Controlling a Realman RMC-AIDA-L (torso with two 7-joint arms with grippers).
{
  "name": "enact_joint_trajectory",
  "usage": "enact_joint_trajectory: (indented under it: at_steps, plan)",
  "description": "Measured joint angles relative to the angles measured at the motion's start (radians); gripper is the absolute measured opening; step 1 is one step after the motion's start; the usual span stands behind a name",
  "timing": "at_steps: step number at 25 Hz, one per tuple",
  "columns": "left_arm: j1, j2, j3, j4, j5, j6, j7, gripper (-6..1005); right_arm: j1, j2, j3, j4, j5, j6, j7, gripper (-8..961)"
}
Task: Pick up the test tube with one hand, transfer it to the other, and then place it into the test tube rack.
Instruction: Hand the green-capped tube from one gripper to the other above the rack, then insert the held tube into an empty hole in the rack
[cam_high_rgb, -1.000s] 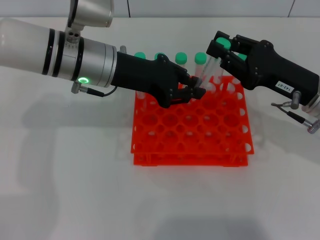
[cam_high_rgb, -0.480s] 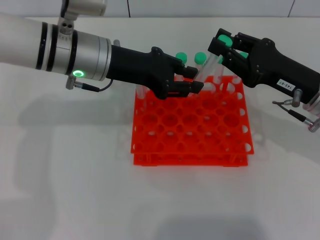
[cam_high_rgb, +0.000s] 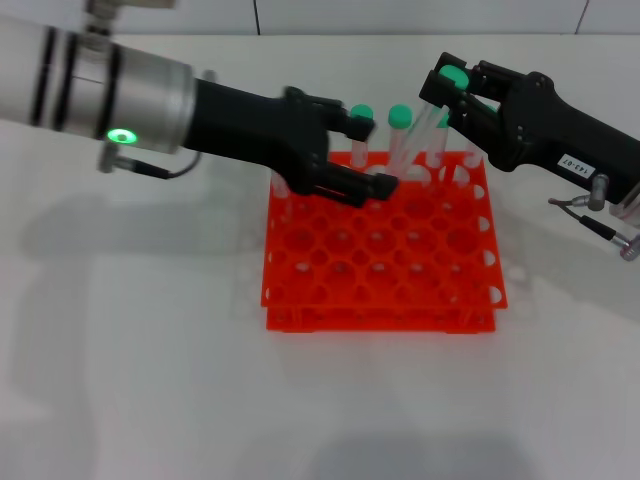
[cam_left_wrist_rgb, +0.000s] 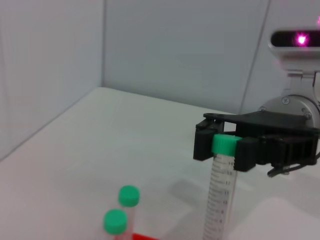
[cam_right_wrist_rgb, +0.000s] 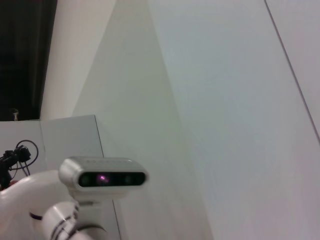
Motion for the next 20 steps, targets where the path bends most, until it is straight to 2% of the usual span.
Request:
enact_joint_trajectory:
  at_steps: [4,6,8,11,12,13,14,18,20]
  plan:
    - [0.118,-0.002,0.000,0.239,0.000,0.022,-0.100,734,-0.007,-0.003,-0.002,-0.027,0.001,-0.001,0.003,257]
    - [0.184,-0.005,0.000,0.351,-0.005,0.027,-0.130,893,-0.012,-0.004,-0.006,-0.045,0.001,-0.001,0.006,257]
    - [0.265,-0.007,-0.006,0.446,-0.036,0.027,-0.143,893,-0.013,-0.006,-0.008,-0.057,0.001,0.000,0.013,257]
    - [0.365,-0.008,-0.012,0.500,-0.103,0.021,-0.125,893,-0.009,-0.009,-0.012,-0.075,-0.005,0.006,0.024,257]
    - [0.409,-0.008,-0.020,0.512,-0.127,0.019,-0.109,893,-0.001,-0.009,-0.021,-0.088,-0.008,0.010,0.030,257]
    - [0.486,-0.009,-0.041,0.526,-0.170,0.016,-0.068,893,0.008,-0.008,-0.036,-0.102,-0.009,0.013,0.038,257]
    - [0.486,-0.009,-0.041,0.526,-0.170,0.016,-0.068,893,0.010,-0.008,-0.040,-0.106,-0.009,0.014,0.041,257]
    - [0.621,-0.011,-0.083,0.507,-0.263,0.012,0.035,894,0.028,-0.009,-0.083,-0.148,-0.010,0.023,0.078,257]
    - [0.666,-0.011,-0.096,0.480,-0.300,0.019,0.081,894,0.032,-0.010,-0.102,-0.169,-0.010,0.030,0.089,257]
